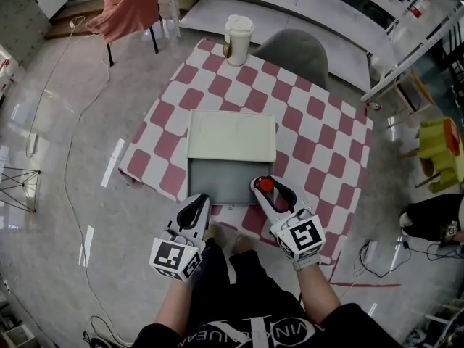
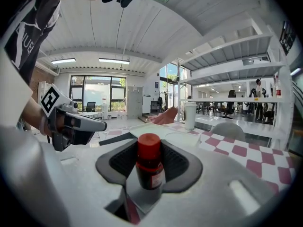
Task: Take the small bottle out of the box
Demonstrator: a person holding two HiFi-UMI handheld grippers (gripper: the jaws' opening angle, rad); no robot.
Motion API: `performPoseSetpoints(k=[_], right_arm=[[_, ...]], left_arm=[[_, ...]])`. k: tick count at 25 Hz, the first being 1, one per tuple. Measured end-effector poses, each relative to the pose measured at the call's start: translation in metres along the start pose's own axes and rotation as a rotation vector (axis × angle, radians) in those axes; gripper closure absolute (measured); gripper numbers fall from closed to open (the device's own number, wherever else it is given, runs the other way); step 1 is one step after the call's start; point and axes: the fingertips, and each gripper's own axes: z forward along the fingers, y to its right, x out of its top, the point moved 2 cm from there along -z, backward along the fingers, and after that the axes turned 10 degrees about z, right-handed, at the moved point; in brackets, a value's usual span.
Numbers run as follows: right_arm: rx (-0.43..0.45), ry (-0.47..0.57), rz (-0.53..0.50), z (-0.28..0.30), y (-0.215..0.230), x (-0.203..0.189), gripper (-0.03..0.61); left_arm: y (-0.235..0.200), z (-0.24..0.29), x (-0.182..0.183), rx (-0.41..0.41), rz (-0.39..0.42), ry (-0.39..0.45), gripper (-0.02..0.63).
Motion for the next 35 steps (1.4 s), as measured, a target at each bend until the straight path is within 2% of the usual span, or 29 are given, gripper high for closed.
performPoseSetpoints(k=[35], right_arm=[[0.060, 0.079, 0.027, -0.012, -0.010, 0.062, 0.433]], left_arm=[[-0.017, -0.008, 0.048, 0.065, 0.012, 0.077, 0.588]])
